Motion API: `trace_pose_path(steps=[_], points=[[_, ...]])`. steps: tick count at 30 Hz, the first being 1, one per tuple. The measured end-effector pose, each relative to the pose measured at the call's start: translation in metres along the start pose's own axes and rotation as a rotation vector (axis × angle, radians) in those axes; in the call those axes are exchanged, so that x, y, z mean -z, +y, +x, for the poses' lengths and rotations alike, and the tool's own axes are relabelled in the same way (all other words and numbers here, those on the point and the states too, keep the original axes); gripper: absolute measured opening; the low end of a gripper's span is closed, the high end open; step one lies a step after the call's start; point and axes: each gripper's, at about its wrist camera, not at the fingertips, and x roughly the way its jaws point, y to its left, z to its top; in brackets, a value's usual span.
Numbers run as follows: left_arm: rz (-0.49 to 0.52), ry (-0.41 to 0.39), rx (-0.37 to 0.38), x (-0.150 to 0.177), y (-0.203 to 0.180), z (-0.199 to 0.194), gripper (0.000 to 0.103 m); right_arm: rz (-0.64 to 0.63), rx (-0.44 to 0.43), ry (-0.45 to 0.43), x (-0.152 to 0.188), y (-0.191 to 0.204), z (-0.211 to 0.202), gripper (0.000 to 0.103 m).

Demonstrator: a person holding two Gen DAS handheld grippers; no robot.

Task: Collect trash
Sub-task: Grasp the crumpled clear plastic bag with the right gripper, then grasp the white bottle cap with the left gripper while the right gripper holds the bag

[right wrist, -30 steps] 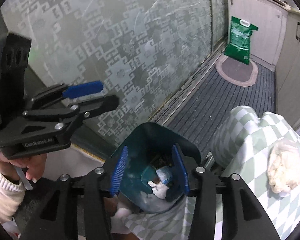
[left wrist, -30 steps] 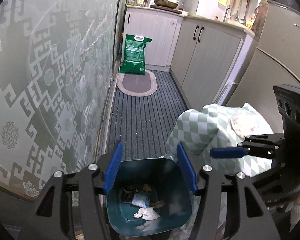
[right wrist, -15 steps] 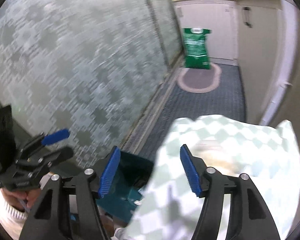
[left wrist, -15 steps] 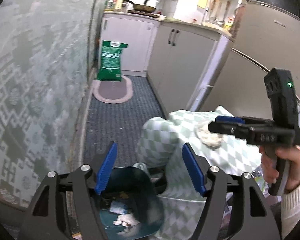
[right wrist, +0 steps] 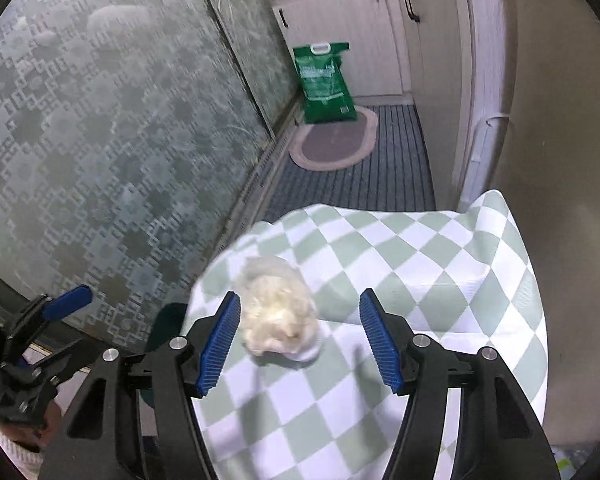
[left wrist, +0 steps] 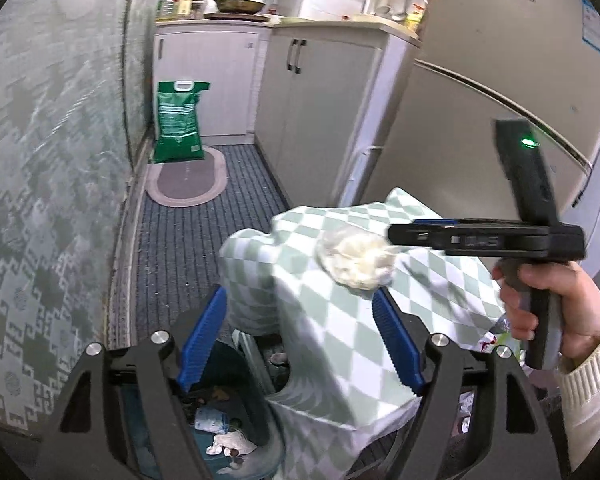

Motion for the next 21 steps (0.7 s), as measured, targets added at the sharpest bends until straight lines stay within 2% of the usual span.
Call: trace_pose_path(steps=[9,11,12,14,21], points=[[0.097,0.063,0.049,0.007,-0.043,0.026,0.082,-0.047,0.001,0.067,0.000,0.004,0.030,0.036],[0.108,0.072,0.062,0.009,-0.049,0.030,0.082,-0.045,-0.006,0.072,0.000,0.004,0.034,0.018],[0.116,0.078,0.065,0.010,-0.052,0.032,0.082,-0.028,-0.036,0.078,0.000,0.003,0.035,0.012],[0.123,0.086,0.067,0.011,-0.055,0.037,0.083,-0.020,-0.056,0.072,-0.002,0.003,0.032,0.006],[0.139,0.103,0.053,0.009,-0.067,0.056,0.082,0.011,-0.082,0.009,-0.008,-0.003,0.004,0.005]])
